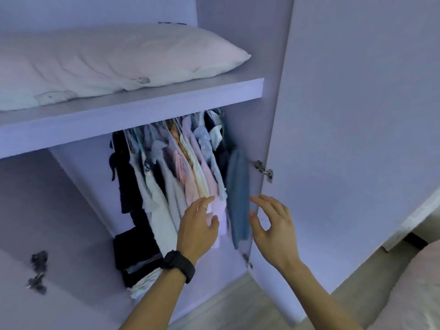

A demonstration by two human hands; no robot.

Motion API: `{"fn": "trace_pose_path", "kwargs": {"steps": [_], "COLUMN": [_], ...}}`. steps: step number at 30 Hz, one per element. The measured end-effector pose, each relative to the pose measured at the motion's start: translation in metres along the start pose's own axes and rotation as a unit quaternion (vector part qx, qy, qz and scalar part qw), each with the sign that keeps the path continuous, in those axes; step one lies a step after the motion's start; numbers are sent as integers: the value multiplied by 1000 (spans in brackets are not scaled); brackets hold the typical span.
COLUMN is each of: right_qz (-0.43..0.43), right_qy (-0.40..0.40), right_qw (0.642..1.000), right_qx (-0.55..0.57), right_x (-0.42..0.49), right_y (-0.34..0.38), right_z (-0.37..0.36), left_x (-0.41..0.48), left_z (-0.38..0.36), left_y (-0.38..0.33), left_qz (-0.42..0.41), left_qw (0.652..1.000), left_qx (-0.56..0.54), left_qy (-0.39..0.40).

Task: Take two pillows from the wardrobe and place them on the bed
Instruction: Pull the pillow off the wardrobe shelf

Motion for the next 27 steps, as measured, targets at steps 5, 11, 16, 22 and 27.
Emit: {"fn": "trace_pose_path", "kwargs": {"steps": [5, 11, 16, 22, 27], "right_qz": [75, 161, 206, 229, 259], "right_qy": [24, 6, 23, 54, 95], "right_qw": [996, 983, 974, 971, 960], "right_qx": [42, 86, 95, 43, -56], "right_x": [75, 198, 308, 389, 433], "right_y": [70, 146, 190, 217, 250], "right_z": [-34, -48, -62, -96, -136], "left_x": [37, 105, 178, 251, 312], "left_z": [118, 238, 315, 373, 416], "left_y": [-17, -45, -42, -13, 7], "left_qz": [-22, -45, -24, 56, 107], "left_qw": [989, 964, 931, 914, 911], "left_qx": [29, 98, 202, 289, 321], "left_qy": [-144, -243, -301, -278, -237]}}
Point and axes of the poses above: each hand's wrist, its own x-axis towards the middle knuckle, its own z-axis out of the back of the hand, y = z × x, the point moved 6 cm from there along x, towards the middle knuckle, and after that the axes turned 5 degrees about x, right-handed, at the moved point
